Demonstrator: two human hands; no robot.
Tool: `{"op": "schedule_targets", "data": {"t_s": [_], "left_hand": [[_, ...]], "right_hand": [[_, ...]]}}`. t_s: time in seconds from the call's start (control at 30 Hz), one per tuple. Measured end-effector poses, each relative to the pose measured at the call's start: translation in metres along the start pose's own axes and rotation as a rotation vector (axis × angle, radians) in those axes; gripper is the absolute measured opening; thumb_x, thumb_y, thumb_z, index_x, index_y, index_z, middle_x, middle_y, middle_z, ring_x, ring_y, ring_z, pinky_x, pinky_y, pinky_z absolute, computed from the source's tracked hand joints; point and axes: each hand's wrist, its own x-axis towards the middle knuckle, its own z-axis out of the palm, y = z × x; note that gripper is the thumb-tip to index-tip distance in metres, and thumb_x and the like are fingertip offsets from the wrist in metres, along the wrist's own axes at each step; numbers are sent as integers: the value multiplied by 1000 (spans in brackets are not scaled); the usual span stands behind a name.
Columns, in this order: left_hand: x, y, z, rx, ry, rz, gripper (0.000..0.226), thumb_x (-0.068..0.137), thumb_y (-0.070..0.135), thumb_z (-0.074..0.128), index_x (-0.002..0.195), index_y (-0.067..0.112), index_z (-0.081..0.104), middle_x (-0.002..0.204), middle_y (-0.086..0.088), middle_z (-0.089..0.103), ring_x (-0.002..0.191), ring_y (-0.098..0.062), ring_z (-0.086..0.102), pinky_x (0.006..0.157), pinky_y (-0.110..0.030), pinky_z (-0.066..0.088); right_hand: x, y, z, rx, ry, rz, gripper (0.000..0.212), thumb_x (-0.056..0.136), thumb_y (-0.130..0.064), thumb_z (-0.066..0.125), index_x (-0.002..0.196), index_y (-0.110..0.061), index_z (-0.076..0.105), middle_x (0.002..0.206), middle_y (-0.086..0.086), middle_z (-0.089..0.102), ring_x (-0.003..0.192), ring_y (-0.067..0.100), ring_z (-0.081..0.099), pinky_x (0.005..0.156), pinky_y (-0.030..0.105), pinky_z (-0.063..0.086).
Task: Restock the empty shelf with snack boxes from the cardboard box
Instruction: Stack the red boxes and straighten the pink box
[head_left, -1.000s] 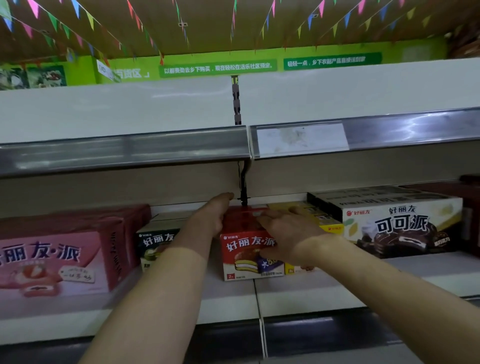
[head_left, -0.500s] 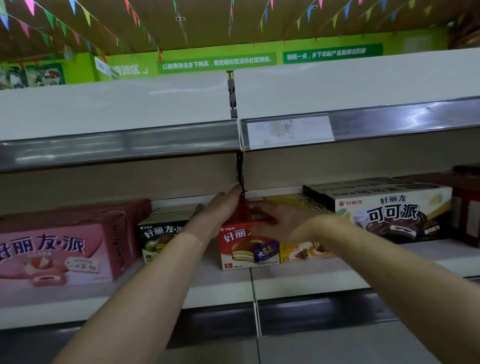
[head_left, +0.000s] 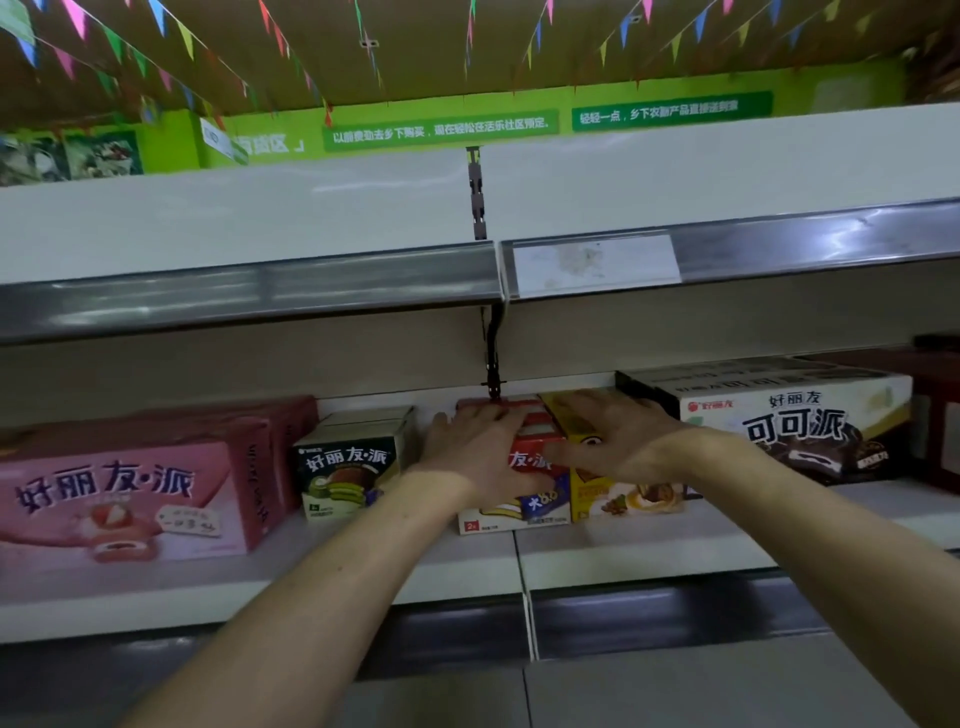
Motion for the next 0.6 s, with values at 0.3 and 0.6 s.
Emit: {"op": "schedule_targets", "data": {"t_s": [0.3,0.6], "left_hand": [[-27,-22,-34,-206,52,2,68,76,71,58,128,28,50,129,0,52,123,-26,47,102,-42,38],[-46,-118,-42,-940,298,-547,53,100,32,49,142,1,43,148,-11,44,134,-25,42,98,-21,31]], "right_hand": [[4,-40,-11,216,50,31,65,94,-63,34,150,-30,29,154,-3,34,135,22,40,110,32,33],[48,-139,16,273,114,-137,50,103,-42,31,151,-28,27,158,-1,24,143,22,26,112,34,24]]}}
